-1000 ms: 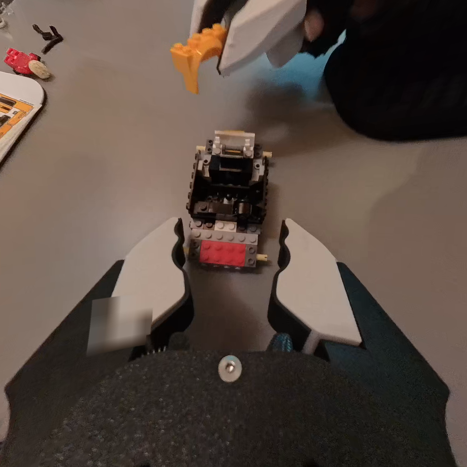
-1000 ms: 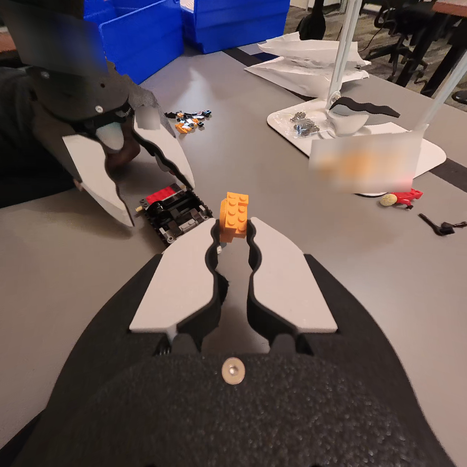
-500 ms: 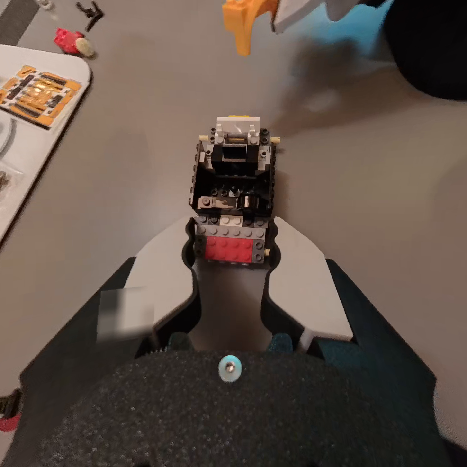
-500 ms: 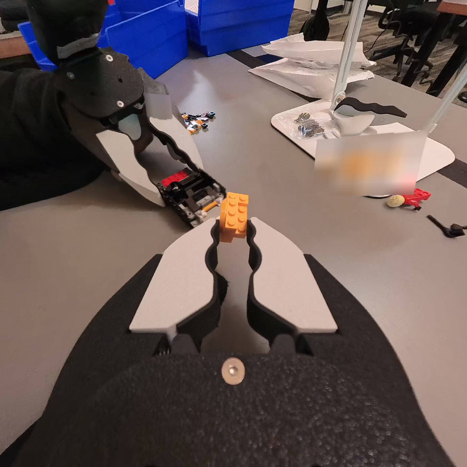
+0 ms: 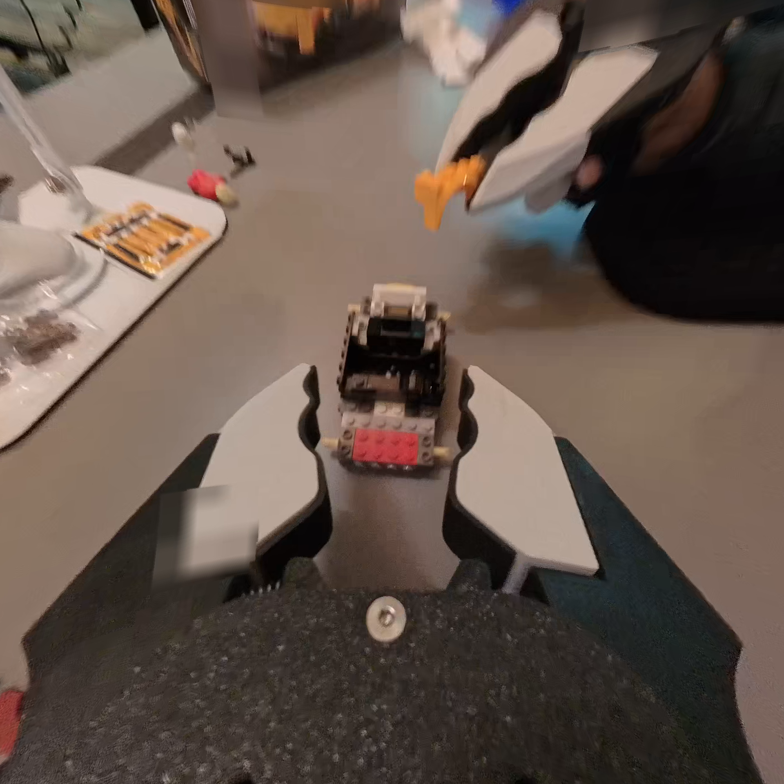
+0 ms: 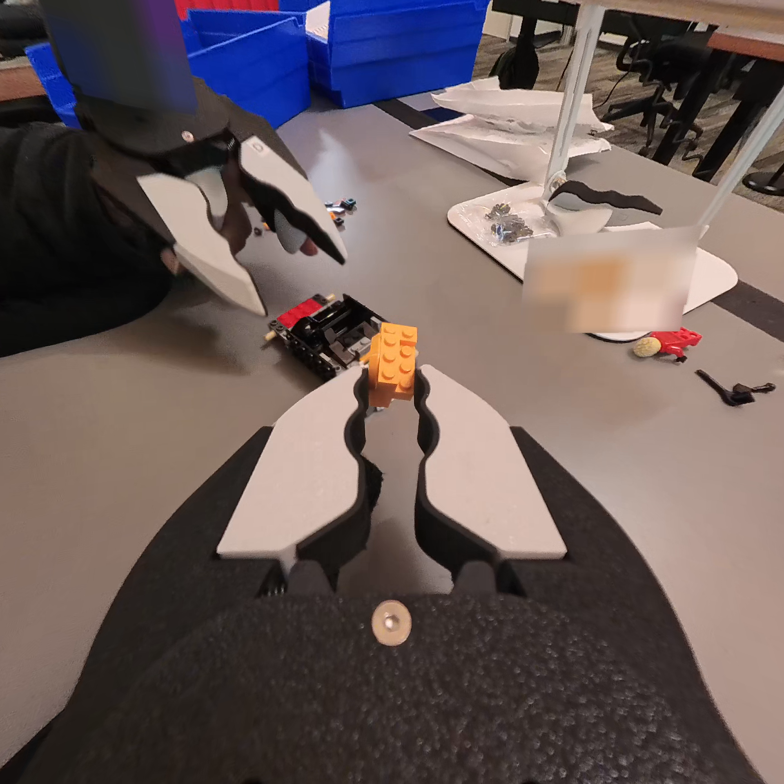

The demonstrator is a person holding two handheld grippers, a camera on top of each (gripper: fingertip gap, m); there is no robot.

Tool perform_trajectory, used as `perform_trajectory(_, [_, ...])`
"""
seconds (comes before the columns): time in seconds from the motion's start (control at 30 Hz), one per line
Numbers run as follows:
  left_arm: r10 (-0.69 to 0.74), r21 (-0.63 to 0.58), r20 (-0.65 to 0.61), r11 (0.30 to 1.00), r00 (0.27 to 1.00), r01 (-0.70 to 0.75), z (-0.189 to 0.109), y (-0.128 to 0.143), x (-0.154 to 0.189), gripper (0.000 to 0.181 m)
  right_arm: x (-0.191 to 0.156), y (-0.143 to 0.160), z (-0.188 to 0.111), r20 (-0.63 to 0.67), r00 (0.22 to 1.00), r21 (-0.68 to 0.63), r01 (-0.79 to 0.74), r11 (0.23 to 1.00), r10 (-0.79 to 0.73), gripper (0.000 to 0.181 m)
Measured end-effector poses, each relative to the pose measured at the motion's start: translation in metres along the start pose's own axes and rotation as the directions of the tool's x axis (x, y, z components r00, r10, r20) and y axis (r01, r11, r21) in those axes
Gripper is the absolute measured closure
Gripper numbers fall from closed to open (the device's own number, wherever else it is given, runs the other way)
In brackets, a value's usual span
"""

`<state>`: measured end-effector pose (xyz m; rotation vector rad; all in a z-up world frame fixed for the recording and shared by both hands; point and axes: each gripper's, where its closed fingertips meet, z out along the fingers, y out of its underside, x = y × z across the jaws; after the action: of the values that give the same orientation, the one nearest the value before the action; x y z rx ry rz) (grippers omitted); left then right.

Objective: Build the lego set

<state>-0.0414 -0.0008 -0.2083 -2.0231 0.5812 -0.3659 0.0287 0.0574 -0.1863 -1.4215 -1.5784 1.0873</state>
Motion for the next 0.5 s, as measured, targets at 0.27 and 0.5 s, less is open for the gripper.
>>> perform_trajectory(0.27, [-0.118,0.214,-0.218,0.963,0.969,0.165,-0.009,-0.038,0.033,0.138,-0.044,-0.022,-0.003,0.198,0.976,0.137,0.061,0.989,-0.088,0.161])
perform_trajectory(0.5, [0.037,0.243,-0.279,0.969,0.96,0.034,-0.003,-0.045,0.07,0.143,-0.083,-0.026,-0.007,0.374,0.916,0.173,0.084,0.981,-0.144,0.161])
